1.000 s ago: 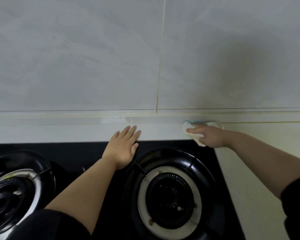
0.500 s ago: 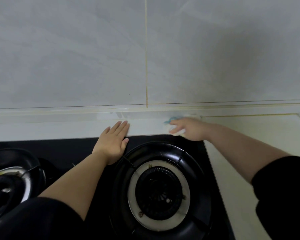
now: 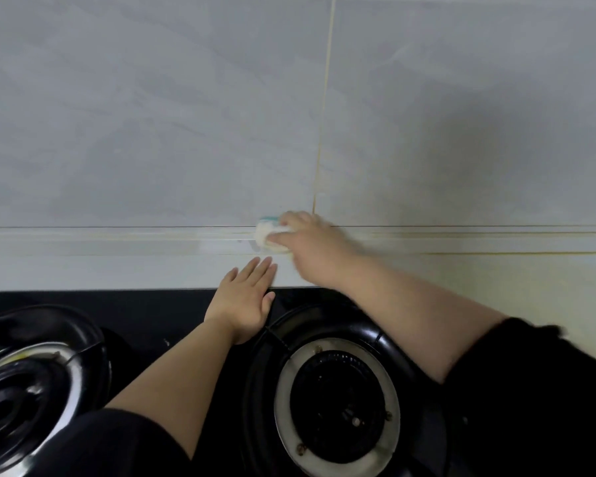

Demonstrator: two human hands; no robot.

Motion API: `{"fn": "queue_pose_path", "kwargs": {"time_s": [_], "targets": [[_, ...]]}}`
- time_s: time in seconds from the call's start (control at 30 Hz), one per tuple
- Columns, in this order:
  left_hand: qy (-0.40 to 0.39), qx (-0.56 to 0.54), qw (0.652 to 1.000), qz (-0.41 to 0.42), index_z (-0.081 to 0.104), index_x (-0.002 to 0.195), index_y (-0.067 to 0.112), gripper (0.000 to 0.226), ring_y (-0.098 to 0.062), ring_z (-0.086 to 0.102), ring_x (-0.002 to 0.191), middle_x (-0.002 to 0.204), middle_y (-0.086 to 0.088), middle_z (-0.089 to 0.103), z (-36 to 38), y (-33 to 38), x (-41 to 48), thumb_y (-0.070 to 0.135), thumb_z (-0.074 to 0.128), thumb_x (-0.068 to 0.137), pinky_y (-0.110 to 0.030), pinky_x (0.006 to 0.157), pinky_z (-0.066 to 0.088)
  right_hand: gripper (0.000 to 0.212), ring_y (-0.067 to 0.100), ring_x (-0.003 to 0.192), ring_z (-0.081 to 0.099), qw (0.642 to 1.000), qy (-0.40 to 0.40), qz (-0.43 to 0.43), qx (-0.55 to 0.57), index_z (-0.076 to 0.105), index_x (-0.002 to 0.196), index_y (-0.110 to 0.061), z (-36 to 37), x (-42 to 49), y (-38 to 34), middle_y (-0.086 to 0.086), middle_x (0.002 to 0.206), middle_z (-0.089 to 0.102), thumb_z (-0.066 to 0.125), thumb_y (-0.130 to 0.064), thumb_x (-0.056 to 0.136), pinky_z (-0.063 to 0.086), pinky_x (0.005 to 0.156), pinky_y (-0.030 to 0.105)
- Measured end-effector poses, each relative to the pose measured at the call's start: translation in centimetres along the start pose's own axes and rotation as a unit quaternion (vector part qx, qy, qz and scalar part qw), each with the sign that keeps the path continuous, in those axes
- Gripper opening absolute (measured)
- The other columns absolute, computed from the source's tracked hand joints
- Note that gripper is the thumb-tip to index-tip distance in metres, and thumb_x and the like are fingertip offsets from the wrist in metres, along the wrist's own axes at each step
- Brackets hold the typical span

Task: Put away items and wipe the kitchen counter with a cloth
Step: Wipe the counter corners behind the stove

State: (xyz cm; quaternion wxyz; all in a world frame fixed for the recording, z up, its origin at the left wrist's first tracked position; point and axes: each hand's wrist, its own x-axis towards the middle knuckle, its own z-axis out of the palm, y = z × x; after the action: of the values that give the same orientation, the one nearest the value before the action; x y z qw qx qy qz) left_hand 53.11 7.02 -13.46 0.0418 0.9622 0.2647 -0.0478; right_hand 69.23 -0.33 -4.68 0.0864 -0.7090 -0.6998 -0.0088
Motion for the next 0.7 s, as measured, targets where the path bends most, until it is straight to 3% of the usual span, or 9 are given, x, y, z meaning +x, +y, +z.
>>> {"fn": "queue_pose_path", "kwargs": {"time_s": [0.07, 0.17, 0.3, 0.4, 0.47, 0.6, 0.7], "targets": [[-0.006, 0.001, 1.0, -0.002, 0.002, 0.153, 0.019, 0.087, -0.014, -0.005, 0.147, 0.16, 0.004, -0.002, 0.0, 0.1, -0.1, 0.048, -0.019, 0.074, -0.036, 0.118, 0.005, 0.045, 0.026, 0.126, 0.032, 0.998, -0.05, 0.007, -0.034, 0.049, 0.134, -0.021, 1.5, 1.6, -1.5, 0.004, 0.138, 0.036, 0.046, -0.009, 0.091, 0.036, 0.097, 0.04], [-0.005, 0.002, 1.0, -0.002, 0.002, 0.153, 0.021, 0.087, -0.013, -0.005, 0.147, 0.16, 0.005, -0.004, 0.0, 0.0, 0.1, 0.048, -0.019, 0.073, -0.036, 0.118, 0.006, 0.044, 0.028, 0.128, 0.032, 0.997, -0.057, 0.038, -0.036, 0.052, 0.134, -0.021, 2.5, 0.0, 2.0, 0.006, 0.14, 0.037, 0.047, -0.013, 0.091, 0.035, 0.103, 0.039], [-0.012, 0.002, 1.0, -0.005, 0.002, 0.153, 0.023, 0.085, -0.012, -0.006, 0.147, 0.16, 0.007, -0.005, -0.1, 0.1, 0.1, 0.048, -0.018, 0.073, -0.036, 0.118, 0.005, 0.041, 0.025, 0.122, 0.04, 0.976, -0.044, 0.215, -0.018, 0.068, 0.117, -0.024, 0.9, -6.5, 9.8, 0.004, 0.129, 0.048, 0.061, -0.011, 0.078, 0.039, 0.099, 0.032], [-0.011, -0.002, 1.0, -0.004, 0.002, 0.153, 0.023, 0.084, -0.012, -0.006, 0.147, 0.16, 0.006, -0.005, -0.1, 0.1, 0.0, 0.048, -0.017, 0.074, -0.036, 0.118, 0.005, 0.036, 0.029, 0.111, 0.054, 0.942, -0.066, 0.328, -0.013, 0.072, 0.105, -0.022, -0.6, -7.7, 11.3, 0.008, 0.119, 0.06, 0.055, -0.015, 0.074, 0.046, 0.094, 0.035], [-0.012, -0.003, 1.0, -0.003, 0.001, 0.152, 0.022, 0.076, -0.012, -0.007, 0.147, 0.16, 0.006, -0.006, 0.0, 0.0, 0.0, 0.047, -0.011, 0.081, -0.036, 0.119, 0.004, 0.034, 0.032, 0.104, 0.059, 0.952, -0.043, 0.304, -0.003, 0.072, 0.102, -0.018, -0.9, -5.6, 9.6, 0.01, 0.109, 0.065, 0.054, -0.015, 0.073, 0.048, 0.088, 0.033], [-0.012, -0.007, 1.0, -0.003, 0.001, 0.153, 0.022, 0.061, -0.013, -0.007, 0.147, 0.16, 0.005, -0.006, 0.0, -0.1, 0.0, 0.042, 0.004, 0.096, -0.037, 0.119, 0.005, 0.037, 0.027, 0.107, 0.054, 0.994, -0.034, 0.106, 0.022, 0.066, 0.113, -0.018, 0.5, -0.1, 3.0, 0.005, 0.111, 0.059, 0.053, -0.009, 0.08, 0.041, 0.085, 0.032], [-0.014, -0.014, 1.0, -0.006, 0.0, 0.153, 0.021, 0.056, -0.013, -0.009, 0.147, 0.16, 0.005, -0.007, -0.1, -0.1, -0.1, 0.036, 0.015, 0.101, -0.037, 0.119, 0.004, 0.038, 0.024, 0.111, 0.053, 0.992, -0.04, 0.111, 0.045, 0.066, 0.116, -0.016, 1.2, 1.0, 2.4, 0.004, 0.117, 0.059, 0.055, -0.007, 0.08, 0.039, 0.088, 0.028]]}}
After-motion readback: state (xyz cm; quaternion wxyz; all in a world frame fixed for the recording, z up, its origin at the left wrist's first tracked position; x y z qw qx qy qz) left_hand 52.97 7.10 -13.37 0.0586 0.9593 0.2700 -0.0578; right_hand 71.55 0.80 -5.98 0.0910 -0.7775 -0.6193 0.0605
